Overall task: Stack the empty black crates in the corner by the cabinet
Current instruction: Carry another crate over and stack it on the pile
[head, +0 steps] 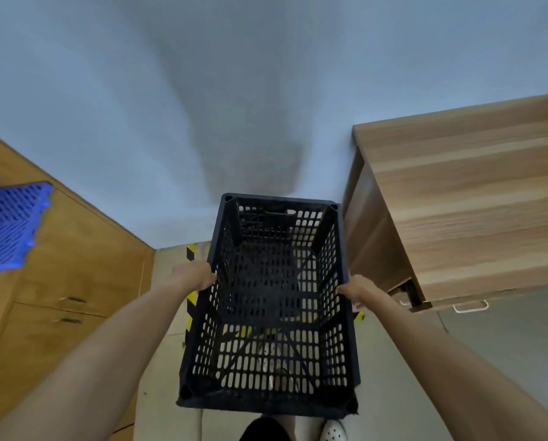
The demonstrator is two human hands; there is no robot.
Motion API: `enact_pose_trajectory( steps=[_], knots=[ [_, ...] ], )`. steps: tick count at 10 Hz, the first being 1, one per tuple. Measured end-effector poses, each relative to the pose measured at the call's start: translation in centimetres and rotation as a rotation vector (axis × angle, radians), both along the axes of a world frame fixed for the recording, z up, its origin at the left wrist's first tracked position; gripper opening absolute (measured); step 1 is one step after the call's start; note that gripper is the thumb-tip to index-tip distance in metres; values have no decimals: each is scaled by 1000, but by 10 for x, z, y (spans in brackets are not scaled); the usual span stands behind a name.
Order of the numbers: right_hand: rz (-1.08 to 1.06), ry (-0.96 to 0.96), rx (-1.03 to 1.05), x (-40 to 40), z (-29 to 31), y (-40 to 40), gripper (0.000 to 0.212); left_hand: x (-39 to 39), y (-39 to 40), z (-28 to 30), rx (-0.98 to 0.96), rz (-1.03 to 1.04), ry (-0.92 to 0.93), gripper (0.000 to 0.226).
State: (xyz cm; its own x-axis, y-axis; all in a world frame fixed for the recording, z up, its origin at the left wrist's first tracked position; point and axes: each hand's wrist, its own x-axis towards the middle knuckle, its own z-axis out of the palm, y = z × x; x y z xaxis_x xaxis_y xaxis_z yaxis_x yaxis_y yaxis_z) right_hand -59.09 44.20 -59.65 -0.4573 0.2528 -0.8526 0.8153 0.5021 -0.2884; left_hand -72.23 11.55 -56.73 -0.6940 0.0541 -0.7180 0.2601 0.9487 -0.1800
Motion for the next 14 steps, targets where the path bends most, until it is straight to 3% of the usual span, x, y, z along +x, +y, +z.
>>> enact_pose_trajectory(
  steps=[2, 4, 5, 7, 9, 12, 14],
  knots=[
    [-33, -59, 18, -78, -8, 7, 33, -89, 23, -5, -38, -50, -77, 42],
    [15, -102, -15, -144, -23, 2, 46, -141, 2, -37, -6, 133, -170, 82],
    [87, -103, -33, -180, -36, 4, 41, -156, -7, -50, -4, 178, -142, 85],
    [174, -75, -101, -257, -74, 15, 40, -188, -4, -73, -19, 353, -115, 83],
    [186, -75, -104, -314, -103, 9, 22, -223, -8, -109, -69, 463, -105, 83],
    [36, -177, -137, -323, -173, -12, 6, -242, -35, -196, 13, 589, -110, 56],
    [64, -137, -109, -318, -200, -24, 4, -240, -51, -219, 52, 615, -97, 59]
  ],
)
